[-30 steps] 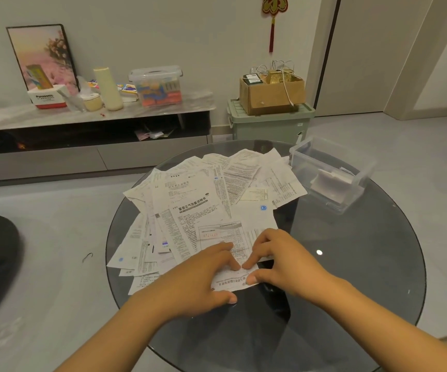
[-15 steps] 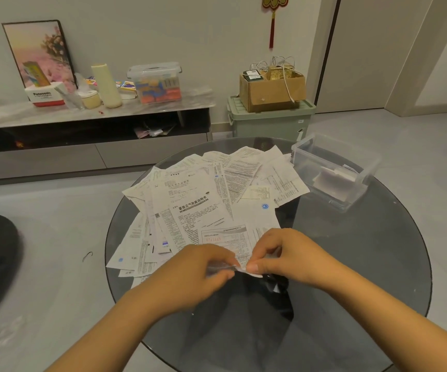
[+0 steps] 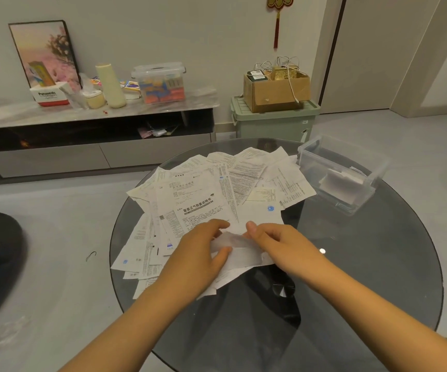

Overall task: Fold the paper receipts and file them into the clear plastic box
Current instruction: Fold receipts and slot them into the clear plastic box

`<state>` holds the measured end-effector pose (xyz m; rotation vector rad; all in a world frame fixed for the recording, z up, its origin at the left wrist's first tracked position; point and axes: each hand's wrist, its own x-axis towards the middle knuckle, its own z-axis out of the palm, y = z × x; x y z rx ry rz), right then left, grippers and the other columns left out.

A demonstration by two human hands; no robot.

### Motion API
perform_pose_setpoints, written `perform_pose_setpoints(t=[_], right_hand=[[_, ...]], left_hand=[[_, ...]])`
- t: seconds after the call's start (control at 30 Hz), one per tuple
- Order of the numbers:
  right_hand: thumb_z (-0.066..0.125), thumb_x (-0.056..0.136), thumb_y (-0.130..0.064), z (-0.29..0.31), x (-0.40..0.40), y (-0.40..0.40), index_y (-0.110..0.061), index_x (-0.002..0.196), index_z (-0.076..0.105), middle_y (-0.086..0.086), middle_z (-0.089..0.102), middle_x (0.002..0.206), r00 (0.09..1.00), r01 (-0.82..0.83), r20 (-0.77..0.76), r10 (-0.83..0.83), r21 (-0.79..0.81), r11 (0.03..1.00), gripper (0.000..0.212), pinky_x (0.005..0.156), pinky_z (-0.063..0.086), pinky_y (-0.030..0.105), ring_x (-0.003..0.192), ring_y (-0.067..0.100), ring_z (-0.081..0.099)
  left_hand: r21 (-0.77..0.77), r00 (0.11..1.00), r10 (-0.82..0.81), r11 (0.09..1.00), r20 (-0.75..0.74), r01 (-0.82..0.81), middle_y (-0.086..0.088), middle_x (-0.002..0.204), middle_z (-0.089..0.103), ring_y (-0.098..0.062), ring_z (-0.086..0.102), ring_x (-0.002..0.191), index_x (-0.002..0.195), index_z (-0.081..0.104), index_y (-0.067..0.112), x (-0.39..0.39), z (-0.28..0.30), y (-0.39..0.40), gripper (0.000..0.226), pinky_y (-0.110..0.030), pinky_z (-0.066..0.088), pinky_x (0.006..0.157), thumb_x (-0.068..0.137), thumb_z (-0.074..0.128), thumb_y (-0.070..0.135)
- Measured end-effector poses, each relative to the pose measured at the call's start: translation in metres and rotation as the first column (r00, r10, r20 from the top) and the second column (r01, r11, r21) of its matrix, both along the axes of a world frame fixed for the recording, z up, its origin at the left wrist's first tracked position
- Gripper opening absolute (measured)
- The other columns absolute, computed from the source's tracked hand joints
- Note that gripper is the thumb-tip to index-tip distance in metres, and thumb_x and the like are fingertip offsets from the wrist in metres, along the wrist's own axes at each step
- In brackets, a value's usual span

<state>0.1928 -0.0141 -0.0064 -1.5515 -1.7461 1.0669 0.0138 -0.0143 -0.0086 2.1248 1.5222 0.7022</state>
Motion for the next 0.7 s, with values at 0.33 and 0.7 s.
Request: perform_pose_setpoints(t=[0.33, 0.7], right_hand=[[0.065, 0.082, -0.027, -0.015, -0.004, 0.006, -0.028, 0.124, 0.048, -0.015, 0.050, 0.088, 0.949, 0.004, 0.311, -0.042, 0.122, 0.993, 0.046, 0.080, 0.046, 0.023, 0.091, 0.008, 0.050], [0.059, 0.085, -0.044, -0.015, -0.001, 0.003, -0.039, 0.123, 0.056, -0.015, 0.041, 0.126, 0.868, -0.225, 0.495, 0.045, 0.312, 0.923, 0.038, 0.092, 0.023, 0.019, 0.113, 0.009, 0.029]], left_hand=[[0.098, 0.974, 0.100, 0.992, -0.205, -0.081, 0.008, 0.134, 0.028, -0.012, 0.026, 0.128, 0.143, 0.028, 0.031, 0.000, -0.007, 0.006, 0.073, -0.022, 0.026, 0.103, 0.082, 0.068, 0.032], [-0.002, 0.941, -0.092, 0.995, -0.325, 0.096, 0.019, 0.117, 0.043, -0.007, 0.036, 0.117, 0.119, 0.054, 0.038, -0.014, -0.010, 0.007, 0.039, -0.019, 0.017, 0.092, 0.082, 0.060, 0.051]])
